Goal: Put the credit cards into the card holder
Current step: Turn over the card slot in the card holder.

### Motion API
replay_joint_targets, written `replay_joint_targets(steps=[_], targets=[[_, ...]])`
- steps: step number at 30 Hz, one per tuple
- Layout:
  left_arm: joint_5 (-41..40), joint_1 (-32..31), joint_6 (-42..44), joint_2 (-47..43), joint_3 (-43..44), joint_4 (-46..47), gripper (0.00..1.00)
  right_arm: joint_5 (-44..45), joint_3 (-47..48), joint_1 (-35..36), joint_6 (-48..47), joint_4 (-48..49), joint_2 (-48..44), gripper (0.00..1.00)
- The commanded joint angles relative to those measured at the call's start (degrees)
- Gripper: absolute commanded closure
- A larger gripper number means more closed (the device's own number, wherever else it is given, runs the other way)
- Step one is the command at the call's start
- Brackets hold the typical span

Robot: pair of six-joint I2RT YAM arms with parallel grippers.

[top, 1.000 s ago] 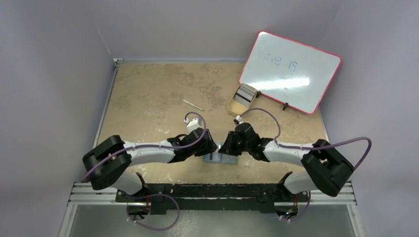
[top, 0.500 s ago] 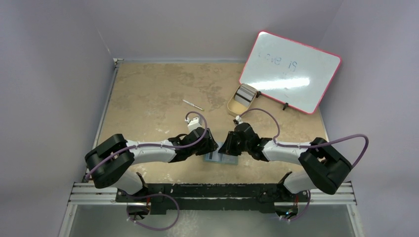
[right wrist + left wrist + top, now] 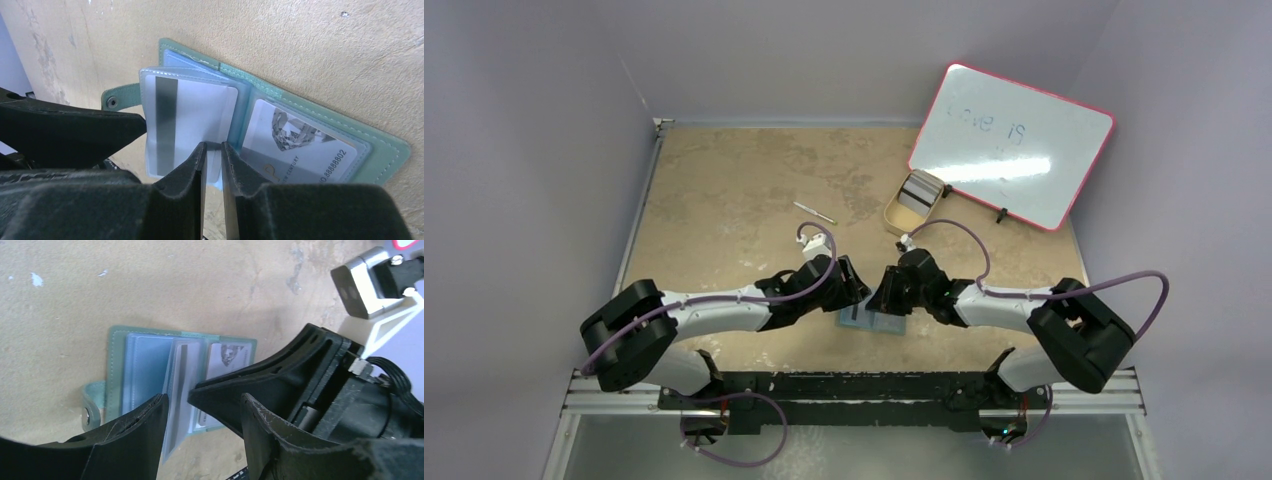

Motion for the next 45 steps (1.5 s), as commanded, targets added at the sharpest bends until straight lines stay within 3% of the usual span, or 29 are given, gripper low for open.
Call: replay_joint_targets(steps=[1, 27, 35, 45], targets=[[2.7, 0.3, -1.8, -1.6, -0.6, 5.5, 0.46, 0.2, 0.2, 0.4, -0.1, 1.6, -0.2, 0.80], [6.9, 0.1, -2.7, -0.1, 1.0, 9.6, 0.46, 7.4, -2.7, 0.4, 0.3, -2.0, -10.9, 0.69], [8.5, -0.2, -2.8, 1.5, 2.0, 11.2, 0.46, 11.5, -4.6, 0.3, 4.2, -11.6, -19.6, 0.68], [9.7, -2.2, -3.5, 3.5, 3.8, 13.6, 0.46, 24.7, -1.4, 0.4, 8.4, -31.2, -36.4, 0.67]])
